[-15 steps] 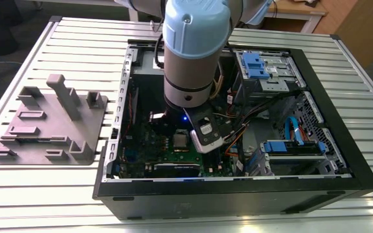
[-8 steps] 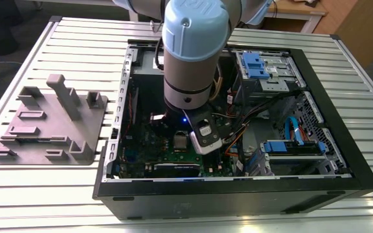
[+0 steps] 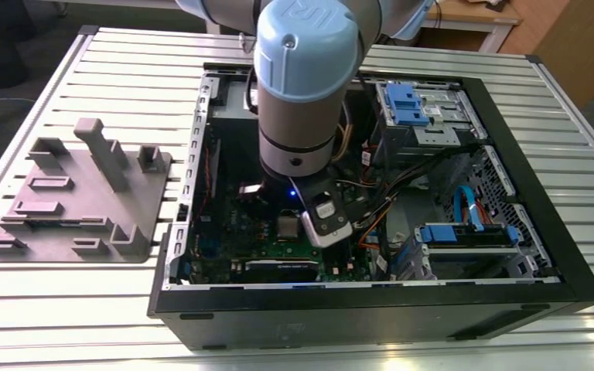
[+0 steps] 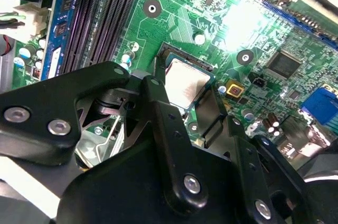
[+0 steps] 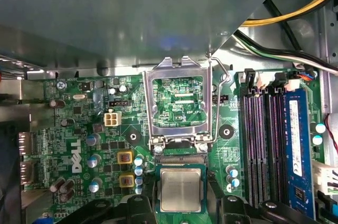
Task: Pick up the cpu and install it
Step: 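Place the cpu into insertion slot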
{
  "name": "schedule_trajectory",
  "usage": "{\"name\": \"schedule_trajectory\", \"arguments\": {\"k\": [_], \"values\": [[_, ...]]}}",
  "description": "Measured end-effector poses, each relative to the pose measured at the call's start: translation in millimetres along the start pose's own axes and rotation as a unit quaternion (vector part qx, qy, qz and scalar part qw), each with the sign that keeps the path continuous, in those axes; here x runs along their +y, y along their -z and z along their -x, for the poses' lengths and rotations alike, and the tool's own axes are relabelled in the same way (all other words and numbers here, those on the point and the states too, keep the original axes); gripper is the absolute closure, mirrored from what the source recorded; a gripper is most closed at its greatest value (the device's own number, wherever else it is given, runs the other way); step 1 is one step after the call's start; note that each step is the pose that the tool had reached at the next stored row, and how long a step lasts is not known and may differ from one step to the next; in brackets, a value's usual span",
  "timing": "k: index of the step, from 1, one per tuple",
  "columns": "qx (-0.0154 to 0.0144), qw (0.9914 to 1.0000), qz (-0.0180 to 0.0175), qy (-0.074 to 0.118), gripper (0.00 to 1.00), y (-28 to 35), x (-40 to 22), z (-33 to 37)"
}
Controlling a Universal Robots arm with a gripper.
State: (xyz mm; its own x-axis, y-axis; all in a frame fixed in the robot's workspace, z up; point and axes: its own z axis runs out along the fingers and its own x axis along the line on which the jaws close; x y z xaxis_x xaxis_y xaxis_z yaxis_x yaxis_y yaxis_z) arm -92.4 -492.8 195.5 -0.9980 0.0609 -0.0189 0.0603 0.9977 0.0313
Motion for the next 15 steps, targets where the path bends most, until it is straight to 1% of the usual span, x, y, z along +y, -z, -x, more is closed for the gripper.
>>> {"name": "schedule_trajectory", "arguments": {"k": [2,3,10,15], "values": [[-0.0033,0.99999,0.0002,0.0,0.53,-1.1,-0.1,-1.4],[-0.0038,0.99999,0.0001,0.0,0.53,-1.2,-0.1,-1.6],[-0.0041,0.99999,-0.0001,0.0,0.53,-2.4,-0.2,-1.8],[-0.0041,0.99999,0.0001,0.0,0.53,-3.2,-0.1,-0.1]]}}
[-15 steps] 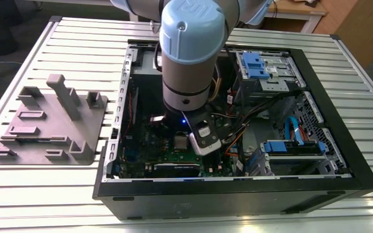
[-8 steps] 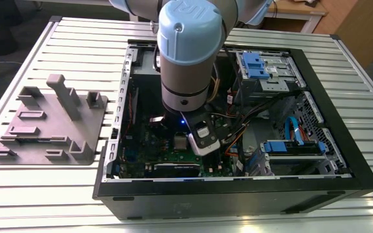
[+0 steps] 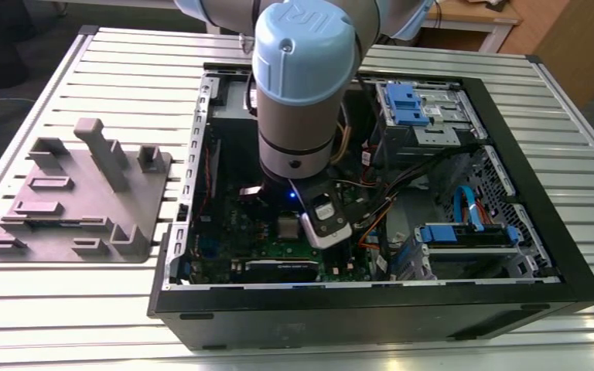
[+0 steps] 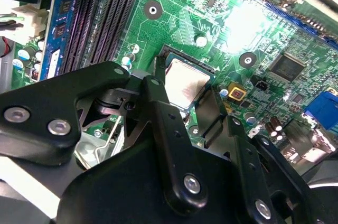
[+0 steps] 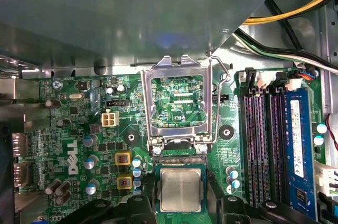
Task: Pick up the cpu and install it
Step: 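Place the cpu into insertion slot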
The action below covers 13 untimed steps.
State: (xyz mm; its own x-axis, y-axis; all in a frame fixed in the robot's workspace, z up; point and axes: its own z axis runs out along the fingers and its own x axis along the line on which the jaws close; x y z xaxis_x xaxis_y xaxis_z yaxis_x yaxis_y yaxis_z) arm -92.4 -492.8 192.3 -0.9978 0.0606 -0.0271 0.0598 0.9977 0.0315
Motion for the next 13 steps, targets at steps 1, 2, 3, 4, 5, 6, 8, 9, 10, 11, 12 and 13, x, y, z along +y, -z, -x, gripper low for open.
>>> {"name": "schedule_trajectory", "arguments": {"k": [1,2,3,4,5,6,8,9,10,11,12,13], "values": [[0.0,1.0,0.0001,0.0,0.53,-0.1,0.1,0.8],[0.0,1.0,0.0,0.0,0.53,-0.1,0.1,1.5],[0.0,1.0,-0.0001,0.0,0.53,0.0,0.1,2.0],[0.0,1.0,-0.0001,0.0,0.53,0.0,0.1,2.0],[0.0001,1.0,-0.0001,0.001,0.53,0.0,0.1,2.0],[0.0001,1.0,-0.0001,0.001,0.53,-0.2,0.2,2.1],[0.0001,1.0,0.0,0.001,0.53,-1.0,1.1,2.0],[0.0001,1.0,-0.0003,0.001,0.53,-1.4,1.2,2.0],[0.0001,1.0,-0.0006,0.002,0.53,-1.8,1.3,2.0],[0.0001,1.0,-0.0009,0.002,0.53,-1.7,1.3,1.9],[0.0001,1.0,-0.0008,0.002,0.53,-1.8,1.3,1.9],[0.0001,1.0,-0.0008,0.002,0.53,-1.8,1.3,1.9]]}}
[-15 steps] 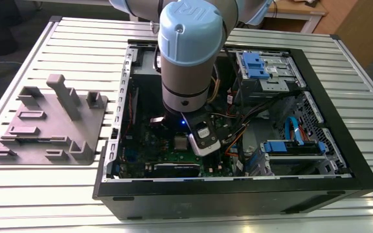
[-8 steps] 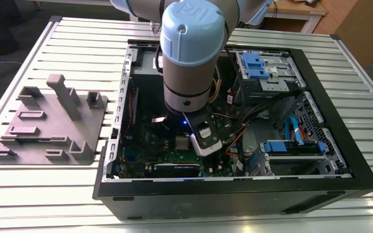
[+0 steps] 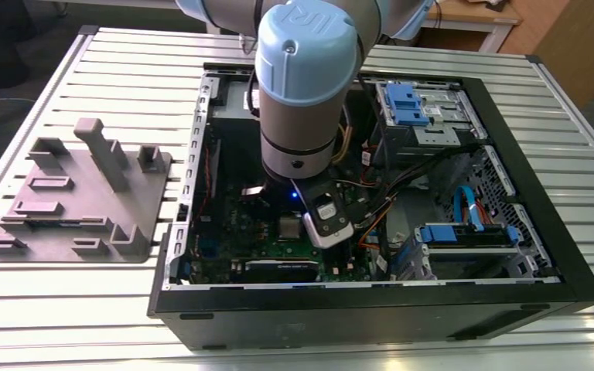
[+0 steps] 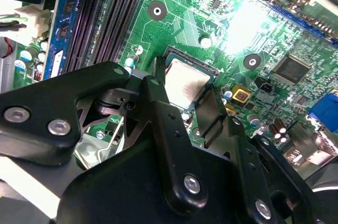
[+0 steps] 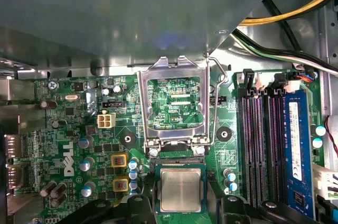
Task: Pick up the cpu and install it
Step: 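Place the cpu into insertion slot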
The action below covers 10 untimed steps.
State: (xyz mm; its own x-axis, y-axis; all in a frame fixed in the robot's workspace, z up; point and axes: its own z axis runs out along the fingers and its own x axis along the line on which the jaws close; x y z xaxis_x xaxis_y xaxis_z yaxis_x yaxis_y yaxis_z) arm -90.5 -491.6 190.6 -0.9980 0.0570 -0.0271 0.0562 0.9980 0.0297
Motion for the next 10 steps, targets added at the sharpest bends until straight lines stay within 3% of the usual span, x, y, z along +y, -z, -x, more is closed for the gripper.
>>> {"name": "schedule_trajectory", "arguments": {"k": [6,7,10], "values": [[0.0,1.0,0.0001,0.0,0.52,-0.1,0.0,0.0],[0.0,1.0,0.0001,0.0,0.46,-0.1,0.0,0.0],[0.0,1.0,0.0001,0.0,0.46,-0.1,0.0,0.0]]}}
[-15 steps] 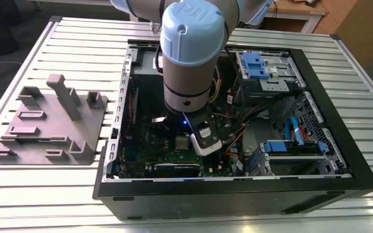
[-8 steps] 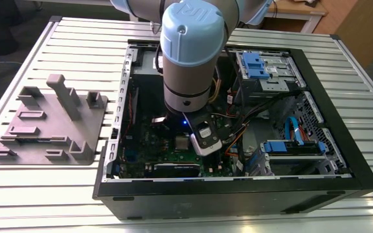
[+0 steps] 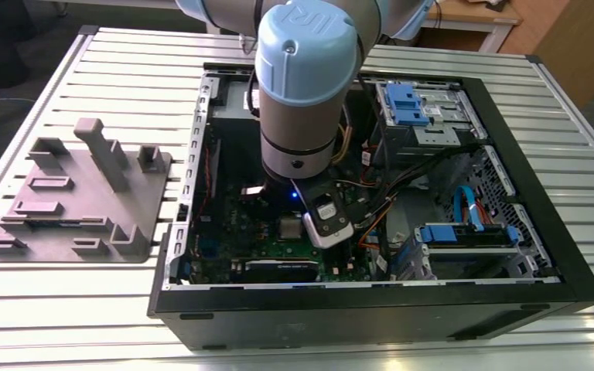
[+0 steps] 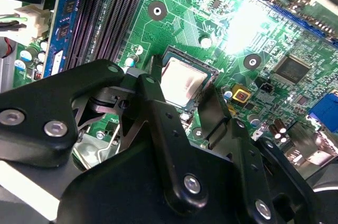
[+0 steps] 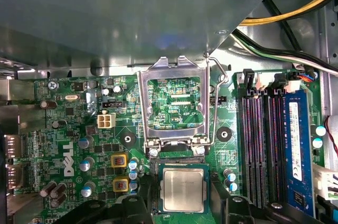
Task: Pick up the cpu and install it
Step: 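Place the cpu into insertion slot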
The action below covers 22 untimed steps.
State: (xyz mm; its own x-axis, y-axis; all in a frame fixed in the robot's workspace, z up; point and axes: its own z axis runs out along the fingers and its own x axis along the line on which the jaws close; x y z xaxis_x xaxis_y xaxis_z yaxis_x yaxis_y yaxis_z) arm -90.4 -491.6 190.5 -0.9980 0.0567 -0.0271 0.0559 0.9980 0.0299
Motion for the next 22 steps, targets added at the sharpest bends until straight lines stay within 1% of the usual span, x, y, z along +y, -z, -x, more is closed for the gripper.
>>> {"name": "schedule_trajectory", "arguments": {"k": [6,7,10,12,16,22], "values": [[0.0,1.0,0.0,0.0,0.46,0.0,0.0,0.0],[0.0001,1.0,0.0011,0.0,0.46,0.0,0.0,-0.1],[0.0001,0.99996,0.0085,0.0,0.46,0.0,-0.1,-0.7],[0.0002,0.99993,0.0121,0.0,0.46,0.1,-0.1,-0.8],[0.0002,0.99992,0.0129,0.0,0.46,0.5,-0.2,-0.8],[0.0002,0.99992,0.0129,0.0,0.46,0.6,-0.2,-0.8]]}}
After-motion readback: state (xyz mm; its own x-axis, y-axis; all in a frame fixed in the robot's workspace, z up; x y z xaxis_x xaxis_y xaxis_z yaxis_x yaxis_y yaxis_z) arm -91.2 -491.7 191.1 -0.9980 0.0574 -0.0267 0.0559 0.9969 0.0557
